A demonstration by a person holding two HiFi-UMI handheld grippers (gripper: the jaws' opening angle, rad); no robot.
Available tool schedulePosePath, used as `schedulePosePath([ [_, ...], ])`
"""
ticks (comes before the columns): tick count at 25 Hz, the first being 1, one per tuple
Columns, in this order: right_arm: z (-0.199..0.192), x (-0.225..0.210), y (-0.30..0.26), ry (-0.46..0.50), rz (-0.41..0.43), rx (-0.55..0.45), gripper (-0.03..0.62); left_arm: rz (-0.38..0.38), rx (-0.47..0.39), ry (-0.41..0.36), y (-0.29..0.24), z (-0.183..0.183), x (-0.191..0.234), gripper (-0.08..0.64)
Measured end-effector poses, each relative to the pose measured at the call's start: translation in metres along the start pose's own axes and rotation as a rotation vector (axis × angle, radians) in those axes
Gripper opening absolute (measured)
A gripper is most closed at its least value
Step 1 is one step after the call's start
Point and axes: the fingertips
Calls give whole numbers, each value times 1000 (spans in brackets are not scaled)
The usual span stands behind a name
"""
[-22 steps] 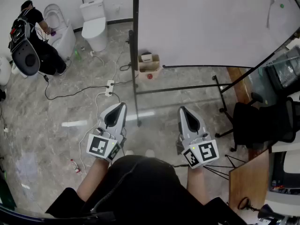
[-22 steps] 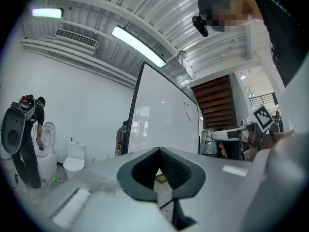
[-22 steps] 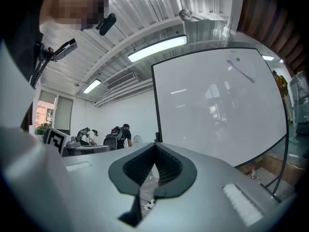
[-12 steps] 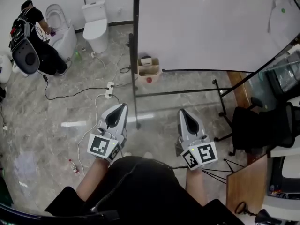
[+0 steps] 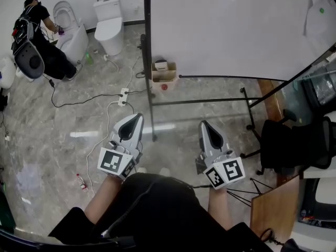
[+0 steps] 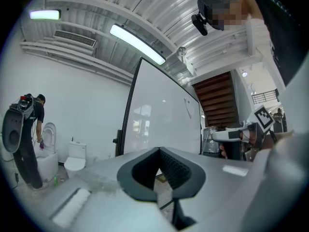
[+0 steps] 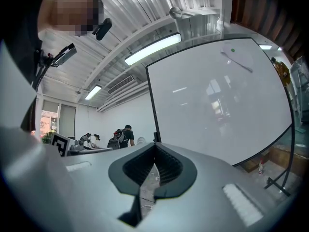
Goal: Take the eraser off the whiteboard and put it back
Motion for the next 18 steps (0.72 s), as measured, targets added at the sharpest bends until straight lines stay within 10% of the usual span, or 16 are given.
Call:
schedulePosePath([
  [18, -8, -24, 5, -27, 67, 31, 9, 96, 57, -25, -7, -16, -6, 5],
])
Point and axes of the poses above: the fingertips, and each gripper's own axes: y backward along the fingers, x to its left, z out of its top, and after that the axes turned 4 degrees about -z, right-handed
